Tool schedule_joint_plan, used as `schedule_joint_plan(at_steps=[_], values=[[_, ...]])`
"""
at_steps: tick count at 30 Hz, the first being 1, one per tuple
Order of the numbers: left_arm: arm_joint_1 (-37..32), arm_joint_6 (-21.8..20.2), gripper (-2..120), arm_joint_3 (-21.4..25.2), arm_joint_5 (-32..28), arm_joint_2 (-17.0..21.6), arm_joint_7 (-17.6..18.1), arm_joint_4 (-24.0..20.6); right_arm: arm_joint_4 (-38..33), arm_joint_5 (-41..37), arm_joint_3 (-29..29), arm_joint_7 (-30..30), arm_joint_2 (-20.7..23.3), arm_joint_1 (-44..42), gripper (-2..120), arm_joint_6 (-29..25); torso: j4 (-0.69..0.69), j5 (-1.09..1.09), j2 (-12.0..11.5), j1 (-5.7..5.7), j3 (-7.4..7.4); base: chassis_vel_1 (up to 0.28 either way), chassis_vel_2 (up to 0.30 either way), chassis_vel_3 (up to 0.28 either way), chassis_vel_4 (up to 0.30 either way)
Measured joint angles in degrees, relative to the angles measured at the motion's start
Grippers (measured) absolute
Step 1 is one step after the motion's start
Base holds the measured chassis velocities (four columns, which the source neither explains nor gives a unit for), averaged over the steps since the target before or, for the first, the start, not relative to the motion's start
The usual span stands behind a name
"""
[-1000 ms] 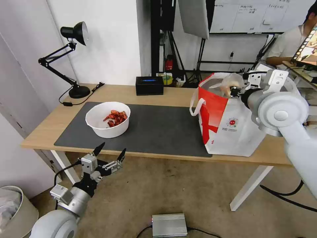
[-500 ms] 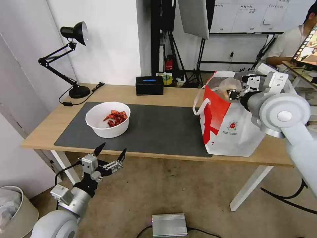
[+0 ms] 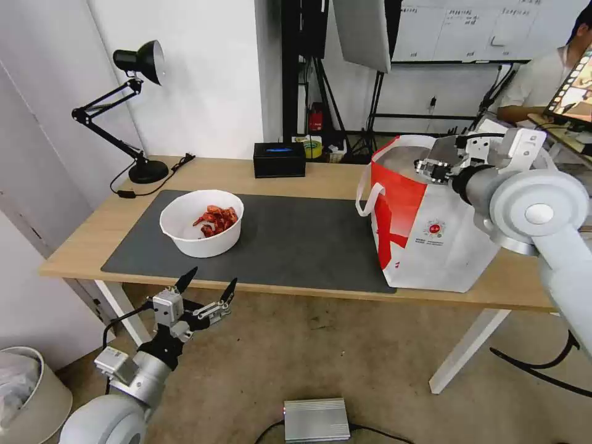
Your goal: Pick up the trash from the table and place it into the takeout bag.
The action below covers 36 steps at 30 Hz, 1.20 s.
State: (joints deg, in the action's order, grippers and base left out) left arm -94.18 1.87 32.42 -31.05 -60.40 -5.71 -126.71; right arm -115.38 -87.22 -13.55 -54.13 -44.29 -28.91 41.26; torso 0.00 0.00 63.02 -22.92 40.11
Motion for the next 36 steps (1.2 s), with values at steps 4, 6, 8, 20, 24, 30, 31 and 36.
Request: schedule_joint_plan(at_steps=[4,6,8,20,24,30,31,36], values=[[0.0,0.0,100,0.1,0.0,0.0,0.0,0.0,0.0,0.1,0.0,0.1,-0.1,0.1,99,0.0,0.0,0.0,0.0,0.0,0.0,0.0,0.0,0.0,0.0],[0.0,0.0,100,0.2,0.0,0.0,0.0,-0.1,0.0,0.1,0.0,0.3,-0.2,0.2,100,0.0,0.0,0.0,0.0,0.0,0.0,0.0,0.0,0.0,0.0],[0.0,0.0,100,0.2,0.0,0.0,0.0,-0.1,0.0,0.1,0.0,0.4,-0.2,0.3,100,0.0,0.0,0.0,0.0,0.0,0.0,0.0,0.0,0.0,0.0],[0.4,0.0,100,0.5,-0.3,0.1,0.1,-0.2,-3.0,15.9,-0.1,26.1,0.5,-2.0,100,-11.5,0.0,-0.01,0.0,0.0,0.0,0.0,0.0,0.0,0.0],[0.4,0.0,100,0.6,-0.4,0.0,0.1,-0.2,-5.4,19.6,-0.2,34.7,0.9,-5.1,100,-17.4,0.0,-0.01,0.0,0.0,0.0,0.0,0.0,0.0,0.0],[0.1,0.2,100,1.2,-0.5,-0.2,0.1,-0.3,-7.8,26.7,0.0,43.8,2.1,-12.2,100,-24.6,0.0,0.0,0.0,0.0,0.0,0.0,0.0,0.0,0.0],[0.0,0.2,100,1.3,-0.5,-0.2,0.1,-0.3,-8.0,27.5,0.1,44.6,2.2,-13.1,100,-25.2,0.0,0.0,0.0,0.0,0.0,0.0,0.0,0.0,0.0],[-0.1,0.4,100,1.7,-0.7,-0.4,0.1,-0.3,-8.8,30.6,1.0,47.4,2.3,-18.2,100,-27.9,0.01,0.0,0.0,0.0,0.0,0.0,0.0,0.0,0.0]])
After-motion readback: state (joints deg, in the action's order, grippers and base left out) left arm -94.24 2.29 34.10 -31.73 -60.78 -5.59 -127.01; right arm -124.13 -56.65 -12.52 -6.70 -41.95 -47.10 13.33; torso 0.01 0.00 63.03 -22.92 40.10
